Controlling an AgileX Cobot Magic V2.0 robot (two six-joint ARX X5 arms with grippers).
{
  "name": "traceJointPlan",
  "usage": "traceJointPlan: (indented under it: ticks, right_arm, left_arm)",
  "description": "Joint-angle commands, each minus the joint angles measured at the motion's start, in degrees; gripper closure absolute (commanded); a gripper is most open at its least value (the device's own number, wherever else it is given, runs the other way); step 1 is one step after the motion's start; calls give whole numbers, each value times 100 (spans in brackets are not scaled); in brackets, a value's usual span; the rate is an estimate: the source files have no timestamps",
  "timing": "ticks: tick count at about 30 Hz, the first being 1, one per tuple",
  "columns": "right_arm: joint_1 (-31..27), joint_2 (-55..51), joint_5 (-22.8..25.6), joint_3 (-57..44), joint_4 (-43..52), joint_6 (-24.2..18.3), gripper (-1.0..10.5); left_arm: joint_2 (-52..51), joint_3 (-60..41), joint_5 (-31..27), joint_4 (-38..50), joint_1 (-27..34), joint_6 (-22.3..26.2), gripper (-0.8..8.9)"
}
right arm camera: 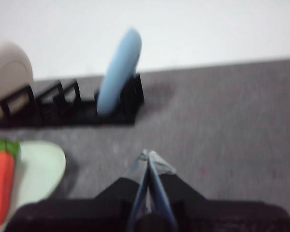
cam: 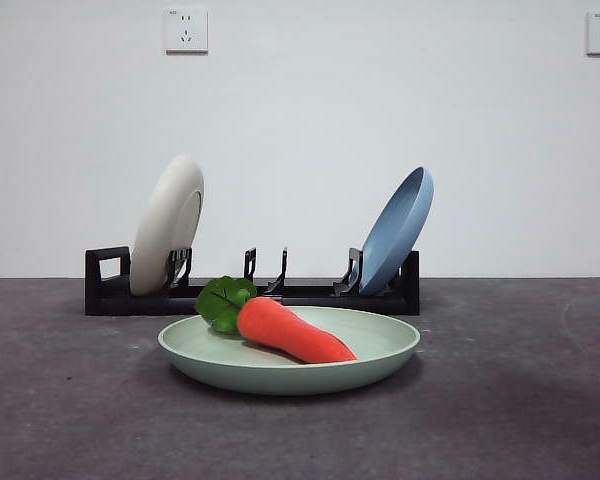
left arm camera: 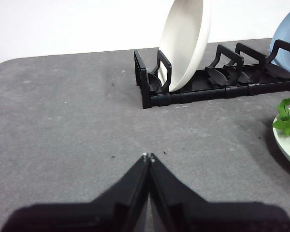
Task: Take the green plate from the plate rack,put the plate on the table,take the carrot from the table,put the carrot in the plate
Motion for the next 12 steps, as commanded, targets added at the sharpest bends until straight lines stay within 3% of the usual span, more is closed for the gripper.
traceJointPlan:
  ticks: [1,3,6,12]
  right_arm:
    - [-13,-17,20,-66,-35,118,946]
    - [-13,-17,17,-66,-46,129,946]
    - [-11,-17,-15,-63,-295,538,946]
    - [-13,-11,17,-63,-313,522,946]
  left_arm:
    - [-15,-79,-2,20,15,-39,817]
    - [-15,-79,-2,20,15,-39,817]
    - [-15,-79,-2,20,15,-37,817]
    - [-15,-79,-2,20,15,-39,817]
